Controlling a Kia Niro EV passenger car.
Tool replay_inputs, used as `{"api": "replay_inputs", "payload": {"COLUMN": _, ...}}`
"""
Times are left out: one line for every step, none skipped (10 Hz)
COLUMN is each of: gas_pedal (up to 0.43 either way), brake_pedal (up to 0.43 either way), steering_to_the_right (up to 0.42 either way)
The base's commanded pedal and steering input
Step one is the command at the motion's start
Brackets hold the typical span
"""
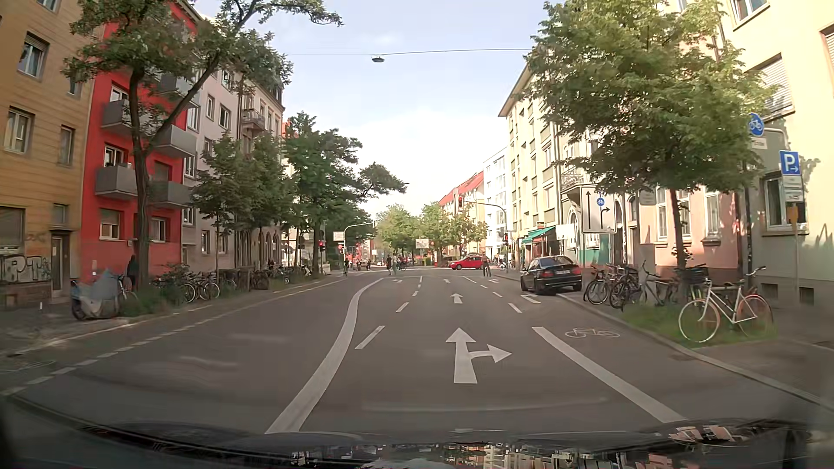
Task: Follow the waypoints while adhering to traffic rules and regulations
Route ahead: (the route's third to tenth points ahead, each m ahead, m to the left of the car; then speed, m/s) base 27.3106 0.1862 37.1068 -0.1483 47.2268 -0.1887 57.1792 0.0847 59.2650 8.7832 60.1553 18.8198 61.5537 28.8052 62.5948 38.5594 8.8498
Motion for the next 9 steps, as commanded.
{"api": "replay_inputs", "payload": {"gas_pedal": 0.0, "brake_pedal": 0.0, "steering_to_the_right": -0.018}}
{"api": "replay_inputs", "payload": {"gas_pedal": 0.0, "brake_pedal": 0.0, "steering_to_the_right": -0.021}}
{"api": "replay_inputs", "payload": {"gas_pedal": 0.0, "brake_pedal": 0.0, "steering_to_the_right": -0.027}}
{"api": "replay_inputs", "payload": {"gas_pedal": 0.0, "brake_pedal": 0.0, "steering_to_the_right": -0.032}}
{"api": "replay_inputs", "payload": {"gas_pedal": 0.0, "brake_pedal": 0.0, "steering_to_the_right": -0.038}}
{"api": "replay_inputs", "payload": {"gas_pedal": 0.0, "brake_pedal": 0.0, "steering_to_the_right": -0.04}}
{"api": "replay_inputs", "payload": {"gas_pedal": 0.0, "brake_pedal": 0.0, "steering_to_the_right": -0.042}}
{"api": "replay_inputs", "payload": {"gas_pedal": 0.0, "brake_pedal": 0.0, "steering_to_the_right": -0.043}}
{"api": "replay_inputs", "payload": {"gas_pedal": 0.0, "brake_pedal": 0.0, "steering_to_the_right": -0.043}}
